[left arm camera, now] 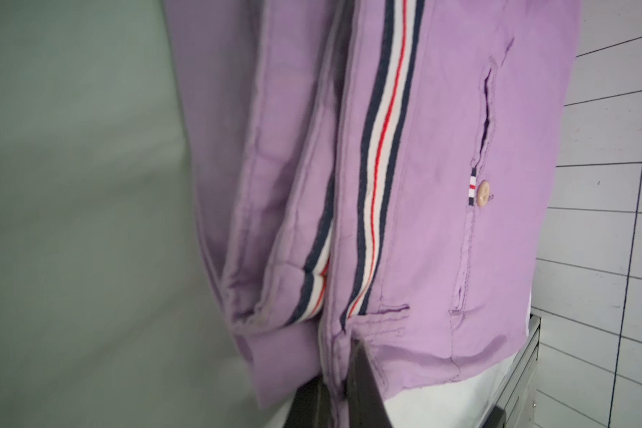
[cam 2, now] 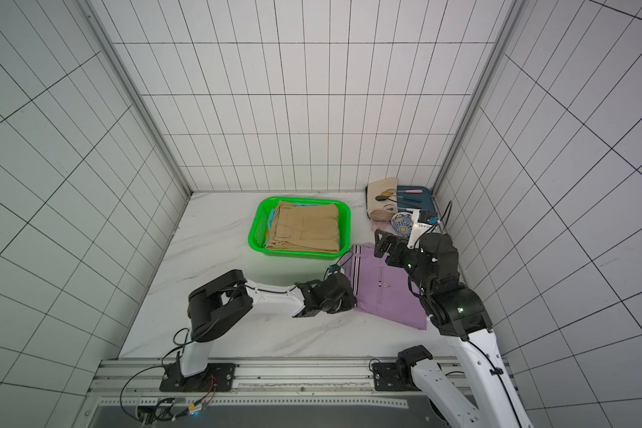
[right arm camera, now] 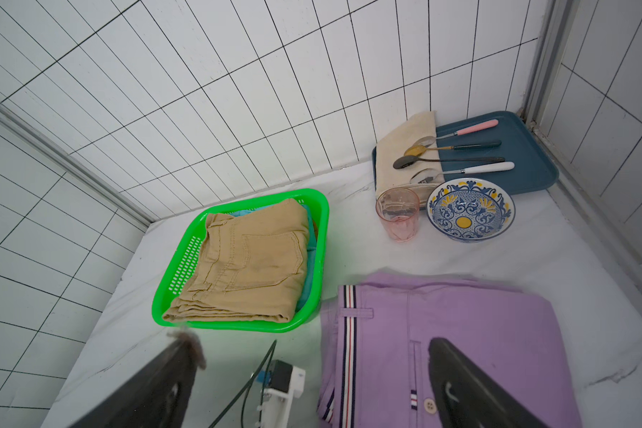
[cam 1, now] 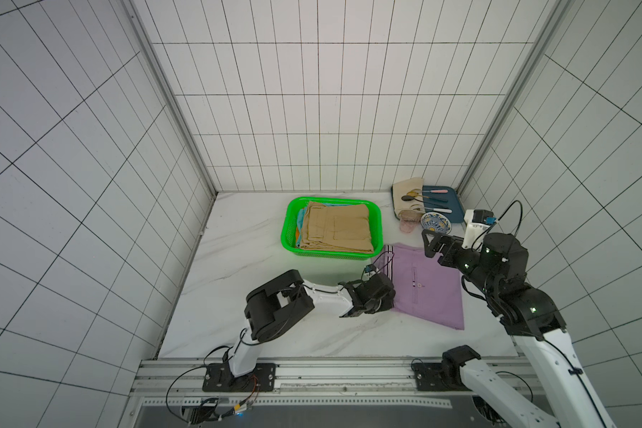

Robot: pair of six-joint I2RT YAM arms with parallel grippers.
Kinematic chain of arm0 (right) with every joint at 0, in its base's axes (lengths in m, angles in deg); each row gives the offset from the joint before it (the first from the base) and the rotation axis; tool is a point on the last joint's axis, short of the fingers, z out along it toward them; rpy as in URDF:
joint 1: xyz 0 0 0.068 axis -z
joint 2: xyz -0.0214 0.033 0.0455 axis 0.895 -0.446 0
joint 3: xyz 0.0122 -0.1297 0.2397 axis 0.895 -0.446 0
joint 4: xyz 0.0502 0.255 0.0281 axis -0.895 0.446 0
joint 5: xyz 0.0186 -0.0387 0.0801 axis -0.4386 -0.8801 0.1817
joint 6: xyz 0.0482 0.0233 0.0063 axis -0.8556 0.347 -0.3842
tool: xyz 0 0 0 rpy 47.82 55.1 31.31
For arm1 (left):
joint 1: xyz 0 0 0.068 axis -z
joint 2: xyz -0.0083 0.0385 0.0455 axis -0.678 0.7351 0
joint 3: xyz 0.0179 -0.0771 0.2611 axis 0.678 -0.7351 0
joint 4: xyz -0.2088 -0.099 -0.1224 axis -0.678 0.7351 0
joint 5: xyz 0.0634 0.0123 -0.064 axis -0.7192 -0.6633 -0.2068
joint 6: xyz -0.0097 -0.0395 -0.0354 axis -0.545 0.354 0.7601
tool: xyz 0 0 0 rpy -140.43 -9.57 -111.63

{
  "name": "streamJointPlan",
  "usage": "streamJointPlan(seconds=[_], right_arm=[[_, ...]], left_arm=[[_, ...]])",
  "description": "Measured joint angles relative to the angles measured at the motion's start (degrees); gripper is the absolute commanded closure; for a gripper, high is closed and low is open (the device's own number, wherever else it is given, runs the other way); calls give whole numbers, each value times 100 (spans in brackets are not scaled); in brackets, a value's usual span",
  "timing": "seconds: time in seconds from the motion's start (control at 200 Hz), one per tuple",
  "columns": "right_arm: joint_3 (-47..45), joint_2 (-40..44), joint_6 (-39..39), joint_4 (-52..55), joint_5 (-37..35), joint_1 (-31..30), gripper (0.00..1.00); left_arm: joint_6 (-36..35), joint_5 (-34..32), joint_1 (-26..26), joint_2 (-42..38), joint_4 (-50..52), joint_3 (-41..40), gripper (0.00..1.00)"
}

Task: Put the folded long pants in the basket
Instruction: Move the long pant to the center of the board.

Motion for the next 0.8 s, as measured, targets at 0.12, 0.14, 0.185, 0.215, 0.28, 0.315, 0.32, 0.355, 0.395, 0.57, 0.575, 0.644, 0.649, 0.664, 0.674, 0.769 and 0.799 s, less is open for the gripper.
streamJointPlan(seconds=[0.12, 0.14, 0.185, 0.215, 0.28, 0.315, 0.32, 0.355, 0.395, 0.57, 0.575, 0.644, 0.649, 0.664, 0.674, 0.769, 0.799], right_arm=[[-195, -125, -192, -81, 129, 0, 8], [-273, -138, -238, -118, 157, 0, 8], [-496, -144, -350, -212, 234, 0, 9], [-675, -157, -437, -245, 286, 0, 9], [-1051, -195, -605, -293, 345, 2, 9], [-1255, -208, -719, -291, 369, 2, 10], [-1276, -208, -730, -291, 374, 2, 10], [-1458, -208, -828, -282, 396, 2, 10], [-1648, -190, -970, -286, 424, 2, 10], [-2446, -94, -1580, -363, 743, 2, 12], [-2463, -96, -1600, -374, 761, 2, 12], [-2787, -133, -1851, -581, 1084, 20, 12], [-2806, -140, -1862, -595, 1097, 22, 12], [-2879, -155, -1908, -664, 1187, 24, 12], [-2944, -170, -1961, -745, 1252, 28, 12], [-3379, -461, -2282, -1303, 1843, 24, 11], [-3493, -638, -2369, -1502, 2035, -2, 11]], left_arm=[[271, -267, 74, -984, 201, -1128, 100], [315, -313, 68, -1123, 240, -1272, 100], [417, -422, 59, -1434, 334, -1585, 100], [472, -481, 55, -1613, 417, -1740, 100], [570, -640, 57, -2009, 697, -2026, 100], [616, -741, 55, -2199, 903, -2120, 100], [623, -754, 55, -2218, 927, -2129, 100], [667, -852, 55, -2422, 1141, -2208, 100], [715, -951, 50, -2658, 1360, -2304, 100], [898, -1329, 57, -4179, 2124, -2903, 100], [909, -1357, 57, -4266, 2175, -2924, 100], [1001, -1565, 57, -4894, 2540, -3104, 100], [1019, -1589, 57, -4970, 2575, -3126, 100], [1034, -1635, 57, -5099, 2640, -3169, 100], [1038, -1661, 57, -5178, 2677, -3191, 100], [1097, -1921, 57, -6013, 2889, -3558, 100], [1108, -1991, 57, -6231, 2887, -3698, 100]])
